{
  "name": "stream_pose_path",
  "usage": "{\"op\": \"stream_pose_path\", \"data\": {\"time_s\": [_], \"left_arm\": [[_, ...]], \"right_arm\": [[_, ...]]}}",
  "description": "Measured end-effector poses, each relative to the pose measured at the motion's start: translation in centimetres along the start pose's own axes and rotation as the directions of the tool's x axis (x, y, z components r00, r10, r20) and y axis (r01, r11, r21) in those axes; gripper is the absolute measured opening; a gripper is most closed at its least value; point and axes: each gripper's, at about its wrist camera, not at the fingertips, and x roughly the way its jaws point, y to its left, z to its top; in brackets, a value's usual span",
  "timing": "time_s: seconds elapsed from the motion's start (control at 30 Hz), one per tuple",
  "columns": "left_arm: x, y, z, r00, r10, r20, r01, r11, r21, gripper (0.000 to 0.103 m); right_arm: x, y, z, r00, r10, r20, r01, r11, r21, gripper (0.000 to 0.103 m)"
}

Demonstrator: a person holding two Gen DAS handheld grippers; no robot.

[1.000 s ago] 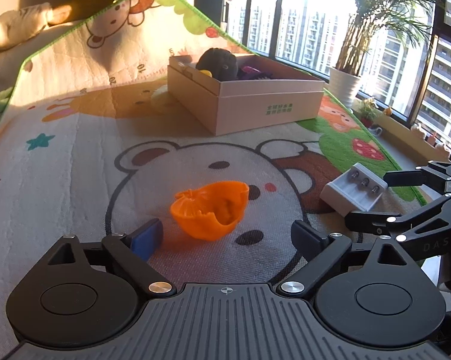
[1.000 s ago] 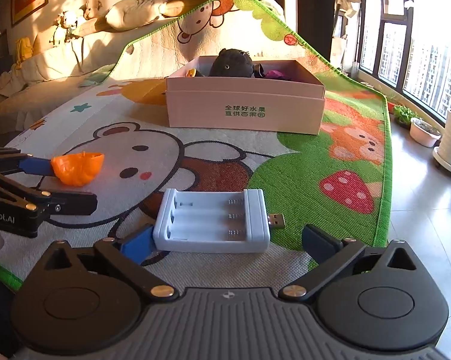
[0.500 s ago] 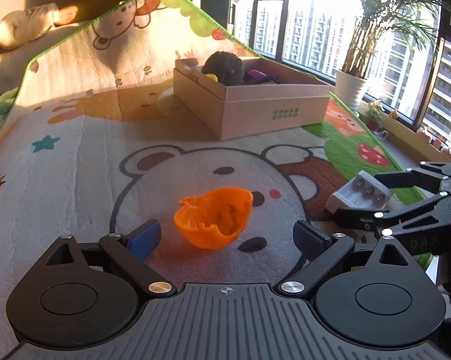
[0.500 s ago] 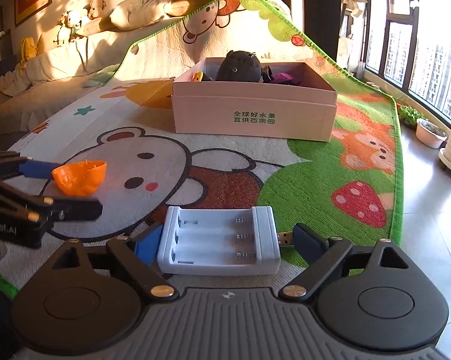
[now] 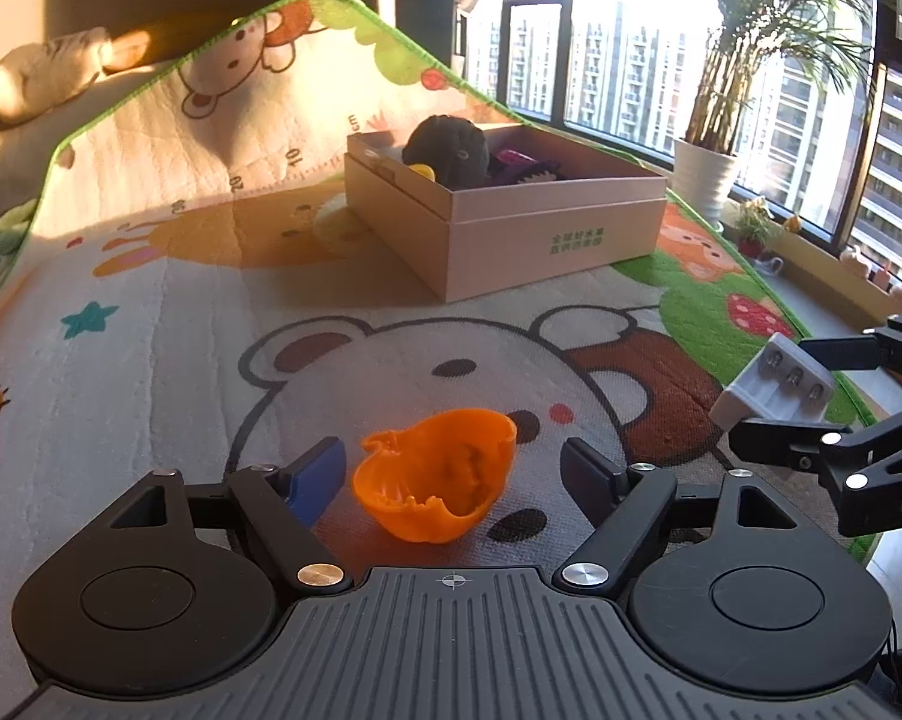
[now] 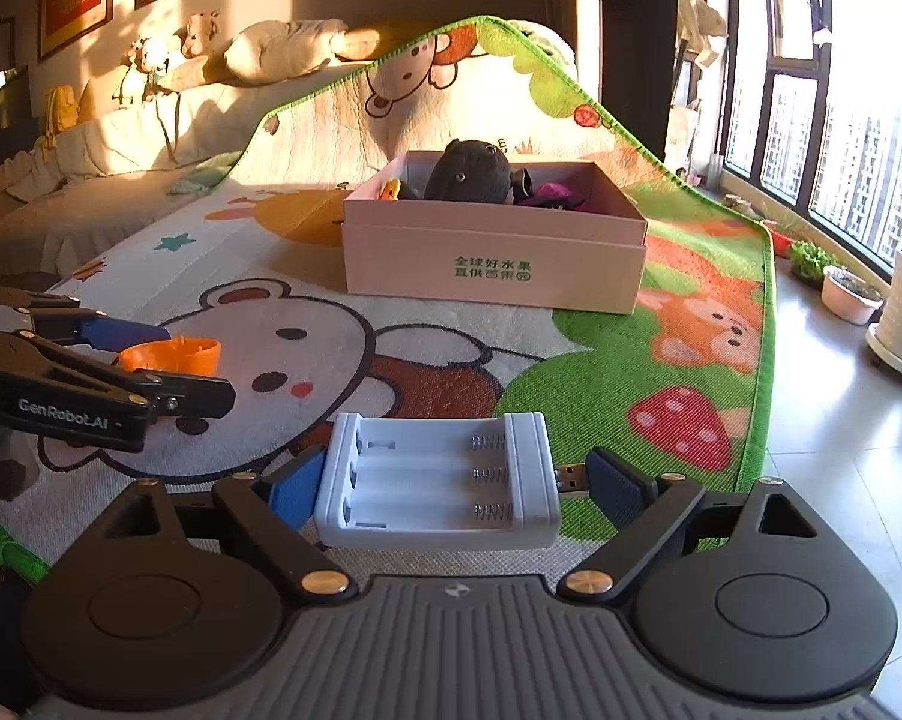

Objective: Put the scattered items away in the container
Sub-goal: 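Drop the charger from the right tool and orange cup from the left tool into the pink box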

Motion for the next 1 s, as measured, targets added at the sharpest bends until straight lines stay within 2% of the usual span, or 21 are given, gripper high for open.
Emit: {"op": "stream_pose_path", "data": {"time_s": [0.1,0.13,0.17,0.37,0.53,0.67,0.77,0.87,0.9,0.97,1.0], "left_arm": [[0.2,-0.1,0.1,1.0,0.005,-0.004,-0.005,1.0,0.011,0.071],[0.3,-0.2,0.2,1.0,0.009,-0.006,-0.009,1.0,0.017,0.063],[0.4,-0.2,0.2,1.0,0.011,-0.008,-0.01,1.0,0.021,0.06],[0.0,-0.8,0.6,0.999,-0.041,0.004,0.041,0.999,0.033,0.06],[-0.1,-3.1,3.0,0.995,-0.094,0.04,0.089,0.988,0.124,0.06],[0.3,-4.0,8.0,0.983,-0.128,0.135,0.103,0.979,0.176,0.06],[1.6,-4.4,12.1,0.966,-0.148,0.213,0.107,0.975,0.193,0.06],[3.6,-5.0,15.5,0.941,-0.166,0.293,0.108,0.973,0.206,0.06],[4.6,-5.2,16.4,0.936,-0.172,0.308,0.109,0.972,0.21,0.063],[6.9,-5.3,17.4,0.938,-0.163,0.307,0.099,0.972,0.213,0.093],[7.9,-5.0,17.5,0.943,-0.152,0.296,0.094,0.975,0.201,0.095]], "right_arm": [[-0.2,-0.2,-0.1,1.0,-0.001,0.01,0.001,1.0,0.0,0.091],[-0.2,-0.3,-0.1,1.0,0.0,0.012,0.0,1.0,0.003,0.091],[-0.3,-0.4,-0.2,1.0,0.0,0.013,0.0,1.0,0.006,0.091],[-0.3,-1.6,-0.4,1.0,-0.001,0.02,0.001,1.0,0.026,0.091],[-0.9,-3.7,0.5,0.999,0.027,0.021,-0.028,0.999,0.042,0.091],[-1.8,-6.1,4.4,0.996,0.013,0.094,-0.018,0.998,0.052,0.091],[-1.7,-8.2,9.2,0.984,0.043,0.172,-0.062,0.992,0.108,0.091],[-0.7,-9.6,13.8,0.965,0.094,0.245,-0.135,0.979,0.155,0.091],[-0.1,-9.9,15.2,0.958,0.103,0.268,-0.15,0.976,0.159,0.091],[1.8,-10.3,17.7,0.955,0.115,0.273,-0.166,0.97,0.175,0.091],[3.1,-10.5,18.7,0.959,0.13,0.252,-0.179,0.967,0.182,0.092]]}}
